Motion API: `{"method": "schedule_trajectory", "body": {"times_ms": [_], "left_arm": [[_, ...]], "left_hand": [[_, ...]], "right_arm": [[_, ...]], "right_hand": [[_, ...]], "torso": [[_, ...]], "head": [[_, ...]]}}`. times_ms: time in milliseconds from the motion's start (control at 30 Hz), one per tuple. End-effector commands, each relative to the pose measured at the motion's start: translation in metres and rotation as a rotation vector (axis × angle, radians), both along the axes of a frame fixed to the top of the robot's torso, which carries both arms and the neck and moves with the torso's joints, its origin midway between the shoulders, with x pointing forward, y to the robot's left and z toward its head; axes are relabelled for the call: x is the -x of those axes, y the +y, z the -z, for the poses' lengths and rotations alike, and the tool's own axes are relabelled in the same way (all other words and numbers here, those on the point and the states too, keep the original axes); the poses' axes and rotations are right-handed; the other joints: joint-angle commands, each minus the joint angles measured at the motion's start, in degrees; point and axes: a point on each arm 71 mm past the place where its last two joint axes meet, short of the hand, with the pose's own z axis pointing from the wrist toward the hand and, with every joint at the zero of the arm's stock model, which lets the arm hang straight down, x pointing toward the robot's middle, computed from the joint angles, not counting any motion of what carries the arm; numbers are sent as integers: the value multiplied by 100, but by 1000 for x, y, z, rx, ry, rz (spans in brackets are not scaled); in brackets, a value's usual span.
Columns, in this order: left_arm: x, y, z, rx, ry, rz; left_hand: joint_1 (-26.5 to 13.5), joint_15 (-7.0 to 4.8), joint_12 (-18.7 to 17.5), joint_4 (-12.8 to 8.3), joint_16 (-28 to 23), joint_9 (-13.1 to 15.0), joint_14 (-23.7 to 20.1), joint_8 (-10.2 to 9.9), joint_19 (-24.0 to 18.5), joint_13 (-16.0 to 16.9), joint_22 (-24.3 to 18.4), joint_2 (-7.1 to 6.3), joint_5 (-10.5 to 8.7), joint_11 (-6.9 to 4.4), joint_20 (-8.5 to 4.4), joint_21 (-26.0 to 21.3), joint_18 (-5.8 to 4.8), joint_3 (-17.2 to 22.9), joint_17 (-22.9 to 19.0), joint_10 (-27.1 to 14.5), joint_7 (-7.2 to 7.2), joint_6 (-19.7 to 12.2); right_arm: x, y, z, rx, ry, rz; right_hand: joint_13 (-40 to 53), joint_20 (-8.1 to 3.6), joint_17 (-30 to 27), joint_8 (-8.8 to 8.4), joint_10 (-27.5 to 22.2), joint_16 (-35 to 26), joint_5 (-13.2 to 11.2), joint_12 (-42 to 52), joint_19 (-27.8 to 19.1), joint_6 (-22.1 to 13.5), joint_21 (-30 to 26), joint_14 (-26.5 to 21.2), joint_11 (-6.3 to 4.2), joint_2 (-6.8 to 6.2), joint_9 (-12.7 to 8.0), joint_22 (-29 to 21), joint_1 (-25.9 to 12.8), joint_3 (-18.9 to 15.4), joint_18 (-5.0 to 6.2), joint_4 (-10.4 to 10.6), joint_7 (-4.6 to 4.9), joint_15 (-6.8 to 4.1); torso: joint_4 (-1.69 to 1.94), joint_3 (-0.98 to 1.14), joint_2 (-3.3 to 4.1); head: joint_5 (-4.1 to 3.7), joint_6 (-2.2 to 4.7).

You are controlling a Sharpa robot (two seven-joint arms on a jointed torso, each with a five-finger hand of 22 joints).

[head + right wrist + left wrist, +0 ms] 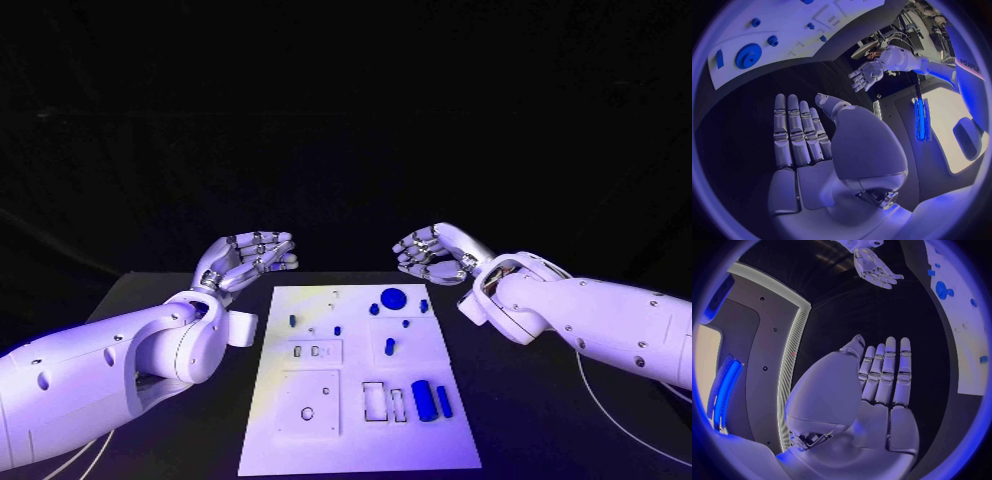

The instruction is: Assemble the parts on the task board

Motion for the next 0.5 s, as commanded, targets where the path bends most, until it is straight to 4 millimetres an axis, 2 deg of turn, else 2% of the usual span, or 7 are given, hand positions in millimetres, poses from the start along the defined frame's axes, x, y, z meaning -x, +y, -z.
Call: {"method": "schedule_trajectory", "body": {"times_ms": [33,133,167,233,300,433,500], "left_arm": [[8,-8,-8,16,-3,84],[15,-10,-13,36,-2,113],[18,-11,-15,42,-2,122],[22,-12,-18,50,-2,135],[26,-12,-22,58,-4,147],[31,-13,-27,67,-11,161],[33,-13,-30,69,-14,164]], "left_hand": [[4,4,-49,15,-21,-6,-11,-10,33,5,-9,-72,21,-7,2,13,104,49,12,54,10,47],[-18,27,-98,36,-74,-18,-86,-33,10,1,-28,-112,20,9,11,-9,98,94,23,61,28,37],[-18,27,-98,36,-74,-18,-86,-33,10,1,-28,-112,20,9,11,-9,98,94,23,61,28,37],[-36,39,-125,51,-95,-25,-113,-46,0,0,-38,-132,20,19,17,-19,97,113,32,59,39,30],[-47,49,-148,58,-117,-30,-144,-57,2,0,-43,-147,20,27,20,-22,99,131,37,57,46,23],[-52,56,-164,61,-132,-34,-164,-66,7,0,-46,-157,21,32,21,-21,101,145,42,53,52,16],[-52,56,-164,61,-132,-34,-164,-66,7,0,-46,-157,21,32,21,-21,101,145,42,53,52,16]], "right_arm": [[-2,7,1,263,-27,-48],[-4,12,-2,347,-54,-56],[-5,14,-3,375,-65,-59],[-5,17,-5,418,-86,-62],[-5,22,-8,465,-113,-64],[-7,29,-11,539,-148,-64],[-7,32,-11,568,-155,-65]], "right_hand": [[67,-403,556,129,755,440,1,29,801,480,965,994,-270,-189,114,546,-81,-4,96,-80,-199,-377],[108,-511,866,128,908,646,35,5,924,561,1367,1309,-350,-254,163,817,-129,9,92,-74,-258,-483],[137,-575,1102,124,974,847,38,0,1060,597,1633,1569,-406,-279,192,991,-150,38,93,-64,-291,-549],[153,-614,1267,104,987,1013,32,-7,1139,586,1787,1770,-415,-313,203,1094,-168,55,105,-60,-297,-595],[233,-686,1761,87,1056,1517,49,3,1341,620,2240,2089,-469,-385,255,1438,-218,143,92,-32,-338,-672],[330,-700,2522,26,791,2316,54,-33,1989,571,4082,2181,-439,-506,347,3748,-340,306,-212,55,-312,-659],[365,-687,3017,17,685,2868,44,-13,2175,553,4624,2201,-423,-542,393,4448,-372,360,-302,83,-312,-646]], "torso": [[28,-39,202],[37,-55,293],[40,-57,318],[44,-65,369],[45,-71,419],[53,-79,527],[58,-81,552]], "head": [[-44,6],[-67,5],[-71,-6],[-81,-10],[-91,-14],[-123,-3],[-135,-5]]}}
